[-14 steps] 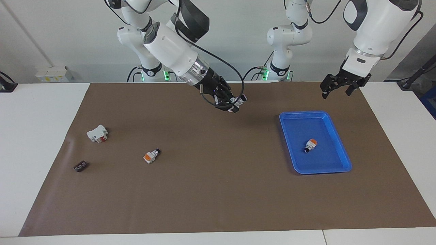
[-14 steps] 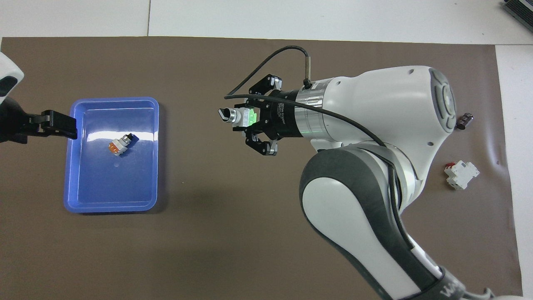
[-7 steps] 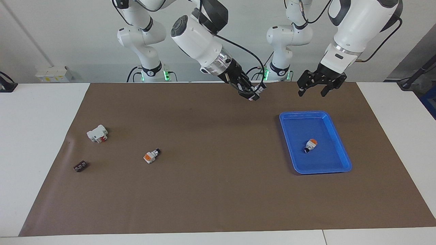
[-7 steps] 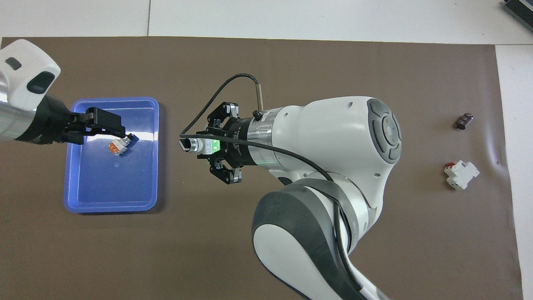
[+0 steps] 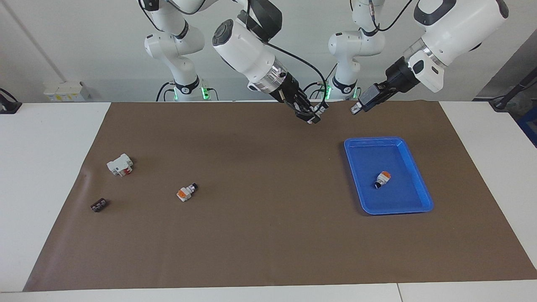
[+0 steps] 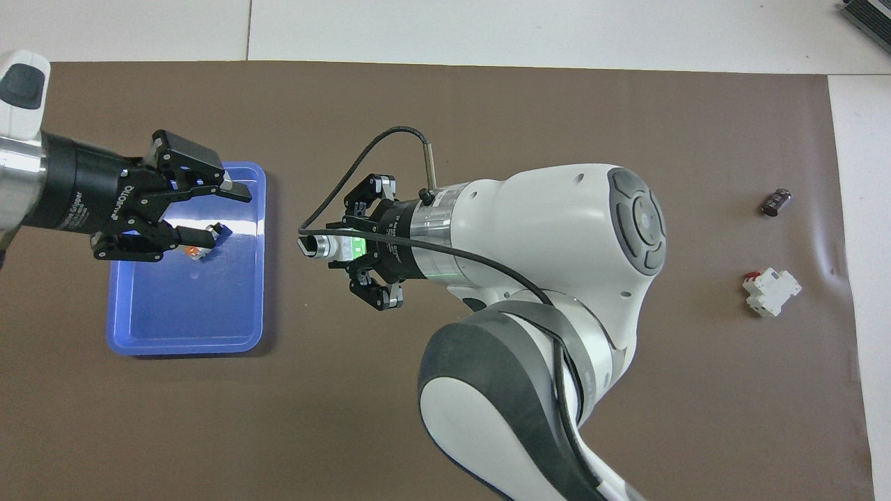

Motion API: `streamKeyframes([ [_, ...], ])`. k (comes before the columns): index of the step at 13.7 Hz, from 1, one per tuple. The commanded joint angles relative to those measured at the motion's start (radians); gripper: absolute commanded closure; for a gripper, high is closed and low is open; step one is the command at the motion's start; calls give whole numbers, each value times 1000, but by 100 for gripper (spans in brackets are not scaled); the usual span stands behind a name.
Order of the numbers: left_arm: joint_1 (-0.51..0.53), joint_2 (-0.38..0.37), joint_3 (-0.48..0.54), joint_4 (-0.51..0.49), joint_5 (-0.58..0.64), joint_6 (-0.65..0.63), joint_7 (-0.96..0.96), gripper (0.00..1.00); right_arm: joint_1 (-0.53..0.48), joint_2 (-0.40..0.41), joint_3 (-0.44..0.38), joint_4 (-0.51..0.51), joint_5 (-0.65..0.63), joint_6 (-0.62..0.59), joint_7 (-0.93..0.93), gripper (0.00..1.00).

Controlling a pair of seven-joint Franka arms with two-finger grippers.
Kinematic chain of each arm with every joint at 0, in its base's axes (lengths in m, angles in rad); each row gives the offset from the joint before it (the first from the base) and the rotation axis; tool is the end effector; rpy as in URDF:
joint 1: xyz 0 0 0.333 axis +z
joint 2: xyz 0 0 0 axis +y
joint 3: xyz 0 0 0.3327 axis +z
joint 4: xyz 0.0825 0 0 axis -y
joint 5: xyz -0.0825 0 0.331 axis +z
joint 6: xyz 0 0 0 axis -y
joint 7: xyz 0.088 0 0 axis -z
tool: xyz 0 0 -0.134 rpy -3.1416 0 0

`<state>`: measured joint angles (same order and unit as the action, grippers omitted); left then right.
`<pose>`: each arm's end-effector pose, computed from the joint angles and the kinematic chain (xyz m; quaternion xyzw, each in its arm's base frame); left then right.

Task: Turn and place switch with both arms
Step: 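Bring the left gripper to the switch held by the right gripper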

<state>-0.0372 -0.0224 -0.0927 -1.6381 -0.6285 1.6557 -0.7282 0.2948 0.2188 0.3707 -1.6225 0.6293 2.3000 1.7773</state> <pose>0.4899 -0.1393 0.6285 0.9030 0.2995 -0.1106 0.2875 0.4957 0.3901 0.5677 -0.6912 0.6163 0.2147 0.3104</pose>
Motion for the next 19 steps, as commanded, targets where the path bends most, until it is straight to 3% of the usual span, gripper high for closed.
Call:
streamKeyframes([
  [1, -9, -54, 1, -78, -68, 39, -178, 35, -2, -7, 2, -13, 6, 13, -25, 100],
  [5, -13, -71, -2, -120, -128, 67, -296, 50, -2, -7, 2, -13, 6, 2, -22, 100],
  [10, -53, -131, -15, -253, -171, 197, -310, 51, -2, -9, 2, -14, 6, 1, -24, 100],
  [19, -59, -133, -33, -252, -200, 202, -309, 75, -2, -10, 1, -14, 6, -7, -22, 100],
])
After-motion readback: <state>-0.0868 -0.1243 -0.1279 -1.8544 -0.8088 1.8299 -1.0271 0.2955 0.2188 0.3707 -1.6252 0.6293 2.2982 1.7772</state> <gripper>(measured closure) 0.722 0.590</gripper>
